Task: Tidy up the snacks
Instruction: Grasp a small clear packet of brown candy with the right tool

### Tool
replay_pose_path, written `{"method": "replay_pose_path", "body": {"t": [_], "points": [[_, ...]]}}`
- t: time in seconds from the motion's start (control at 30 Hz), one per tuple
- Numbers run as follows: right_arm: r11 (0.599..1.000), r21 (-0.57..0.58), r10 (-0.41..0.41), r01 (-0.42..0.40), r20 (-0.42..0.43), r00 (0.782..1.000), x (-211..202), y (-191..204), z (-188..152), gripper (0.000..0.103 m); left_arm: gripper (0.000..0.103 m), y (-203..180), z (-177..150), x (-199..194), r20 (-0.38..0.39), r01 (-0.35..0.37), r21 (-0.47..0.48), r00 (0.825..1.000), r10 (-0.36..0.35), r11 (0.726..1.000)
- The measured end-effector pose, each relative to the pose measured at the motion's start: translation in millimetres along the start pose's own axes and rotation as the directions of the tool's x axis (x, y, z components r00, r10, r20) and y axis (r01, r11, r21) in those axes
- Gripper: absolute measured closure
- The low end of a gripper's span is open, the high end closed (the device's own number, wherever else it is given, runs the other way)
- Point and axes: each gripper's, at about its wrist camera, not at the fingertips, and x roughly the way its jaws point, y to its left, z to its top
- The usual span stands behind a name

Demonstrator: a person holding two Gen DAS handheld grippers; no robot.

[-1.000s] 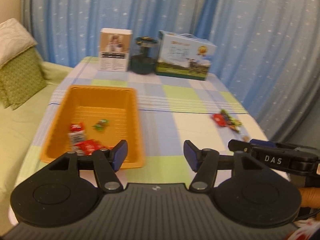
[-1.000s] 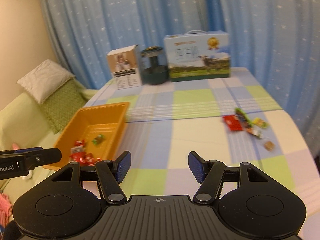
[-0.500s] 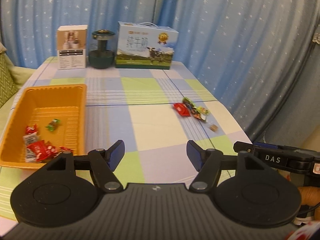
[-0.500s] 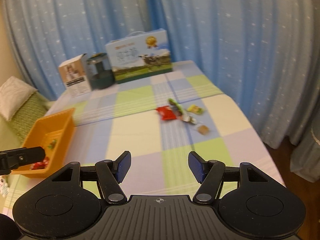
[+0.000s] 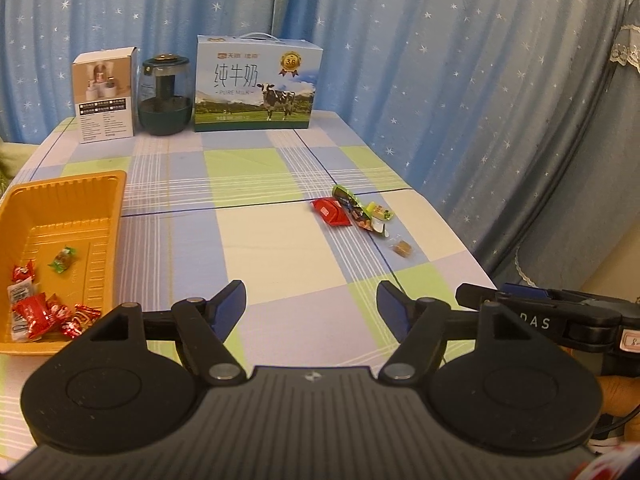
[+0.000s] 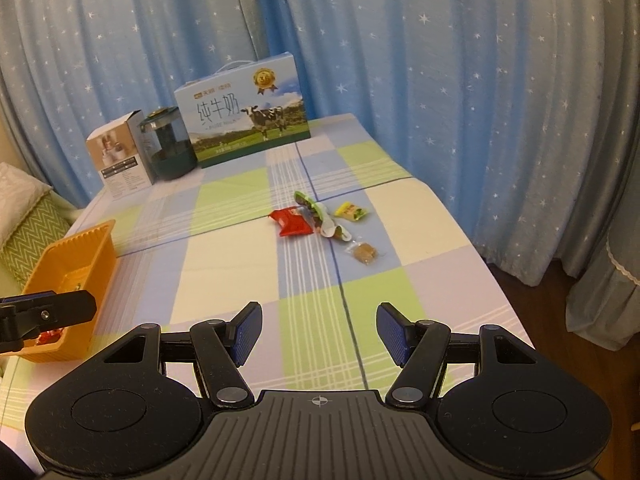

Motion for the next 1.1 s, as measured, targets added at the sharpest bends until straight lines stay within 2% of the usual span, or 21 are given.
{"method": "replay_pose_path", "body": {"t": [0.27,0.53,0.97,1.1], "points": [[0.999,-0.025,-0.019,0.019,0.009,1.000,17.4,-20.7,6.3,0.040,0.032,-4.1,6.6,21.5,-0.009,0.007,0.014,1.000,-0.007,1.000],[0.995,-0.099,-0.026,0.028,0.017,1.000,55.9,-42.5,24.6,0.040,0.032,-3.9,18.7,58.1,-0.023,0.002,0.018,1.000,-0.002,1.000],[0.976,-0.217,0.026,-0.038,-0.057,0.998,139.2,-59.5,45.4,0.040,0.032,3.2,36.0,118.6,-0.034,-0.004,0.008,0.999,0.004,1.000],[0.954,-0.291,0.054,-0.072,-0.068,0.996,159.7,-56.2,49.2,0.040,0.032,7.1,35.5,129.8,-0.043,-0.009,0.008,0.999,0.009,1.000]]}}
